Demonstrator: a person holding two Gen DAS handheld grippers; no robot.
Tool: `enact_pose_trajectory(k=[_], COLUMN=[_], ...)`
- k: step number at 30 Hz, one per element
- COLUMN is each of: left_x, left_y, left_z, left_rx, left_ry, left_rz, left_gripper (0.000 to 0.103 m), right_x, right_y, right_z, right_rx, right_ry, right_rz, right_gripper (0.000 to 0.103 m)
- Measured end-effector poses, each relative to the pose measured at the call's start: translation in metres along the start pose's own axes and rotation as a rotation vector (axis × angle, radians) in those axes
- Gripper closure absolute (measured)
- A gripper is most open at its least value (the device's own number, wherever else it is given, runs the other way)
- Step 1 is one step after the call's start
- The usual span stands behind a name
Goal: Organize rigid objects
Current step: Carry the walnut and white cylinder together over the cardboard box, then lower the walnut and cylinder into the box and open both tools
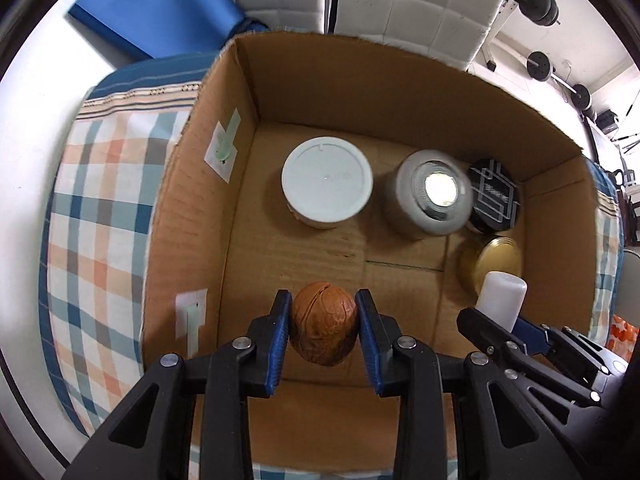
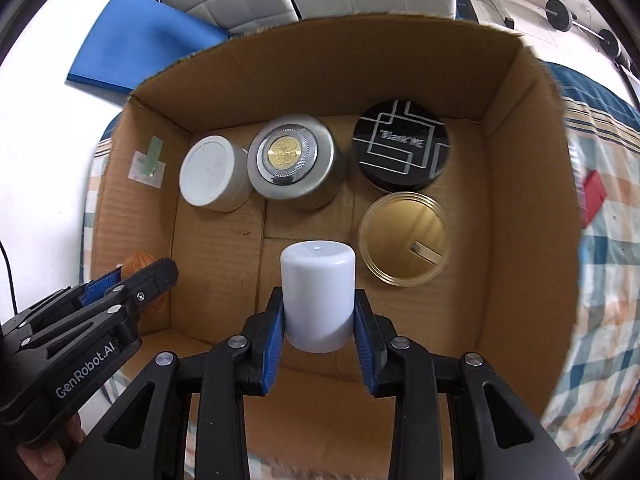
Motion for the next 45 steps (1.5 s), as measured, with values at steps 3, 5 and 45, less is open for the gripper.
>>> enact_pose_trajectory(k=[3, 5, 45], left_x=[-0.008, -0.012, -0.011], left_y=[0.021, 0.030, 0.001], left_z=[-0.009, -0.013, -0.008], left_rx=[0.015, 0.018, 0.010], left_ry=[-0.017, -0.023, -0.032], left_rz=[-0.043, -0.056, -0.037], left_gripper=[0.073, 0.073, 0.022], right_x=[-0.006, -0.010, -0.016], right_y=[0.020, 0.031, 0.033], right_z=[-0.010, -0.015, -0.022], right_rx=[0.008, 0.012, 0.156], right_ry=[-0.002, -0.003, -0.025], right_rz=[-0.022, -0.038, -0.081], right_gripper=[0.069, 0.069, 0.022])
Point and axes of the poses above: each gripper's, at about its wrist camera, not at the fingertips, and y roughly the way its jaws point, z to its right, x to its underside, the point moved 10 cm from there along y, roughly the way its jaws point, and after that the axes turned 15 degrees about x, right-handed, at the moved point
